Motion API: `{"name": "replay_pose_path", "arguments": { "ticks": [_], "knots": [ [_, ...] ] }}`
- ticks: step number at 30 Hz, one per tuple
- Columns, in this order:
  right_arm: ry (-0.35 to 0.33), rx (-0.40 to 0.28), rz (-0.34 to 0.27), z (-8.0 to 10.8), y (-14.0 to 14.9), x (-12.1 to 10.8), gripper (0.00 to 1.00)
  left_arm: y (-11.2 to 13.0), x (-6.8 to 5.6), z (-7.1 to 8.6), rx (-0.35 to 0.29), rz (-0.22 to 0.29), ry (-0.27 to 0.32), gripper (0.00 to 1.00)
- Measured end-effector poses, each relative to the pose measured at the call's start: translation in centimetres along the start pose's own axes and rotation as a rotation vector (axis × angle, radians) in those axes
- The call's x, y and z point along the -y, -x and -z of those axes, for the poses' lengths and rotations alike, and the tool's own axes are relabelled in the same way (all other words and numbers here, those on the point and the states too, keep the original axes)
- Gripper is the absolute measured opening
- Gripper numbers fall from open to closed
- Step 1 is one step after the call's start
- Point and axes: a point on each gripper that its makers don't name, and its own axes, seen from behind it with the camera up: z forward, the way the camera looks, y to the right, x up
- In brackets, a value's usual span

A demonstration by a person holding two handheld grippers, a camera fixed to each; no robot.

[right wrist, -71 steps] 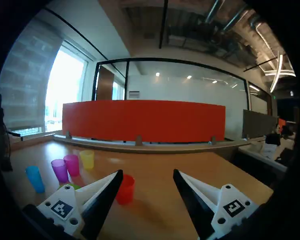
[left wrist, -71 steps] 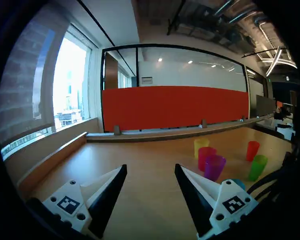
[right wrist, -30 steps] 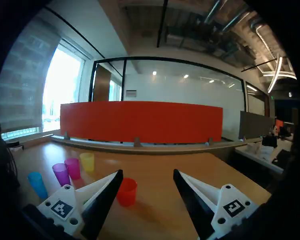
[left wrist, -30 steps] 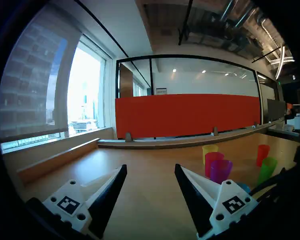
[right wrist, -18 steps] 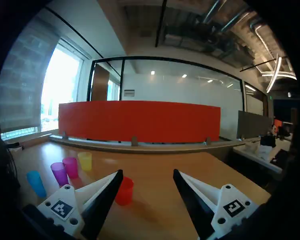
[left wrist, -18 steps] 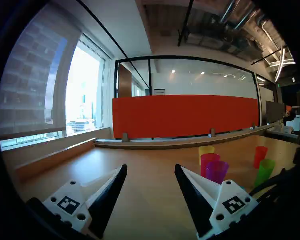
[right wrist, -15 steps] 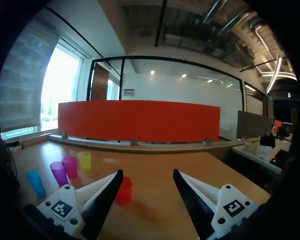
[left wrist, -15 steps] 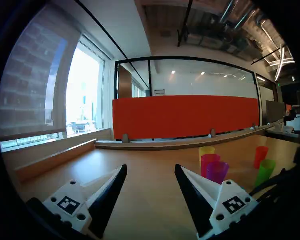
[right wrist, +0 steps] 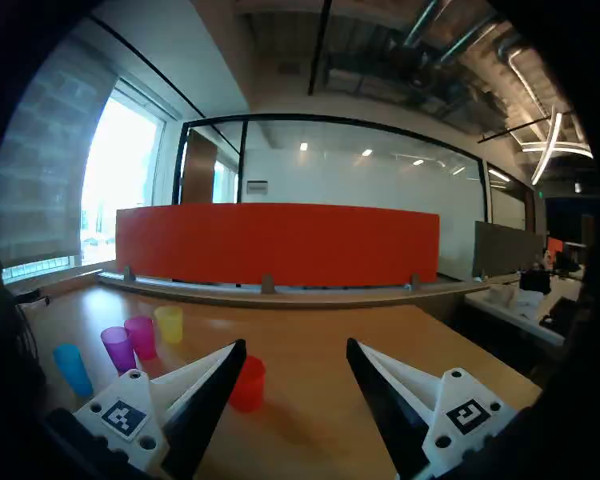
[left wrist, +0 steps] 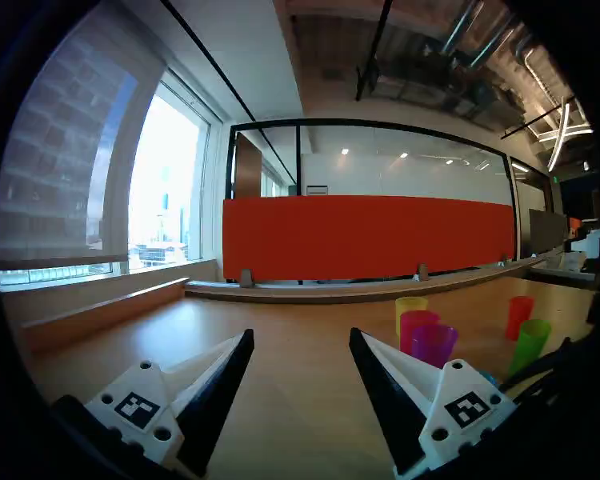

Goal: Pour water

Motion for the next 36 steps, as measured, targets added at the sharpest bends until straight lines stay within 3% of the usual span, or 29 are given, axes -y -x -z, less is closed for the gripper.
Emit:
{"name": "replay_pose_path", "arguments": {
  "ticks": [22,36],
  "knots": [
    [-0.004,-0.006,0.017,0.4,0.0,-0.1,0.97,1.2,-0.2,-0.6,0.030,0.007,0.018,0.88],
    [-0.025,-0.103,0.050,-0.2,-1.3,0.0,0.97,1.3,-0.4,-0.7,0.030,0.006,0.018,0.88]
  ]
}}
